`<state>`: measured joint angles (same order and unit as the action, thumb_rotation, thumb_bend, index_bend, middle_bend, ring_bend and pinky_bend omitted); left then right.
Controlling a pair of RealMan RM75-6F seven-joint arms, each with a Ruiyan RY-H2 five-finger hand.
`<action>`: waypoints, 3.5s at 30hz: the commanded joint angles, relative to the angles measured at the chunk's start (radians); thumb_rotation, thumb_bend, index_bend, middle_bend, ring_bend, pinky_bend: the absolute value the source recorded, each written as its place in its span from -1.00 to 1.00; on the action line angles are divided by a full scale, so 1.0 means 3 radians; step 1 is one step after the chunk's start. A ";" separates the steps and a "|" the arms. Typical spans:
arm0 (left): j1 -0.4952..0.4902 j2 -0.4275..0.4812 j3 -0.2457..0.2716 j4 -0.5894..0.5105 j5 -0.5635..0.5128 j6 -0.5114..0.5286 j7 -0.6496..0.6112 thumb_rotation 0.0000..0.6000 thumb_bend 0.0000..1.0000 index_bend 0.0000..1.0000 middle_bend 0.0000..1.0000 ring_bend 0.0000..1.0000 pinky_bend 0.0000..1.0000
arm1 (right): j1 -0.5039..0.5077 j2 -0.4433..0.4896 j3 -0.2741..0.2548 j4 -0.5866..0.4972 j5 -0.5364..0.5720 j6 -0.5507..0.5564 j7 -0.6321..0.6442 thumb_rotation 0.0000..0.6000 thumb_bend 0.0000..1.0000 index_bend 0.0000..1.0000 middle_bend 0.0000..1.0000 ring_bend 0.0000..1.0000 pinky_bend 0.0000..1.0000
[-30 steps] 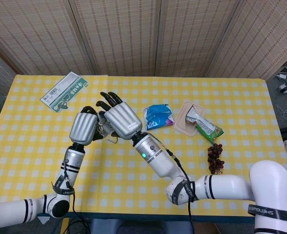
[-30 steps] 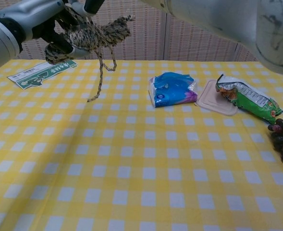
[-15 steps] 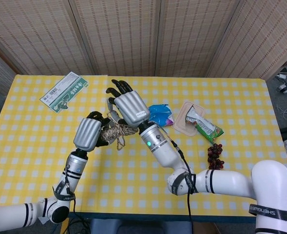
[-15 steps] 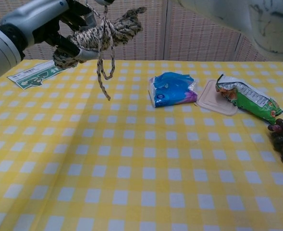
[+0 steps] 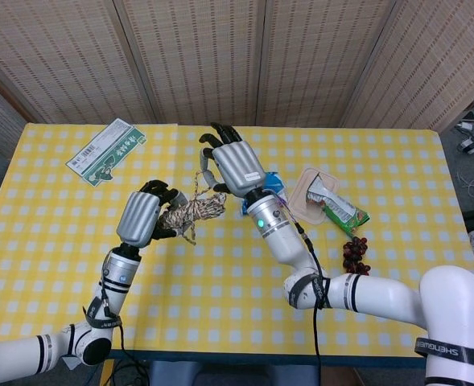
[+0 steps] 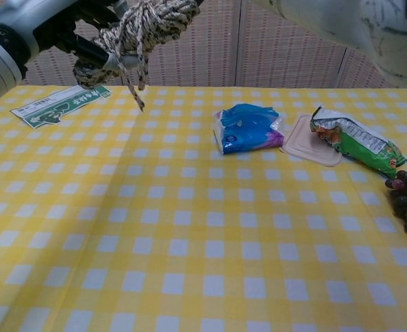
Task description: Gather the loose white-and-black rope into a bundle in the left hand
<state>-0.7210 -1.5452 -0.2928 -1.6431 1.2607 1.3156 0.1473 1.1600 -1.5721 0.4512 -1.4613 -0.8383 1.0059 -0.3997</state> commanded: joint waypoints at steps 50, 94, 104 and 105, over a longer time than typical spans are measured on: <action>0.0056 0.0334 -0.0588 -0.0104 -0.0512 0.0030 -0.0113 1.00 -0.50 0.36 0.43 -0.02 -0.52 | -0.0262 -0.0301 -0.0472 0.0264 -0.0304 -0.0275 0.0179 1.00 0.00 0.20 -0.53 -0.91 -0.85; 0.0116 0.0404 -0.0424 0.0194 -0.0438 0.0016 -0.0070 1.00 -0.50 0.37 0.43 -0.02 -0.52 | -0.1358 0.0981 -0.1067 -0.1142 -0.0732 0.0935 -0.0402 1.00 -0.26 -0.99 -0.65 -0.85 -0.75; 0.0147 0.0436 -0.0418 0.0257 -0.0453 0.0003 -0.0098 1.00 -0.50 0.37 0.43 -0.02 -0.52 | -0.2273 0.1398 -0.1630 -0.1341 -0.1229 0.1601 -0.0027 1.00 -0.23 -0.94 -0.62 -0.85 -0.73; 0.0146 0.0437 -0.0417 0.0262 -0.0450 0.0004 -0.0092 1.00 -0.50 0.37 0.43 -0.02 -0.52 | -0.2358 0.1441 -0.1682 -0.1333 -0.1291 0.1640 0.0039 1.00 -0.23 -0.94 -0.62 -0.85 -0.73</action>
<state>-0.6772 -1.4142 -0.4181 -1.5647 1.1257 1.3168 0.1196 0.4988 -1.1725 -0.0140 -1.8559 -1.1852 1.4698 -0.4259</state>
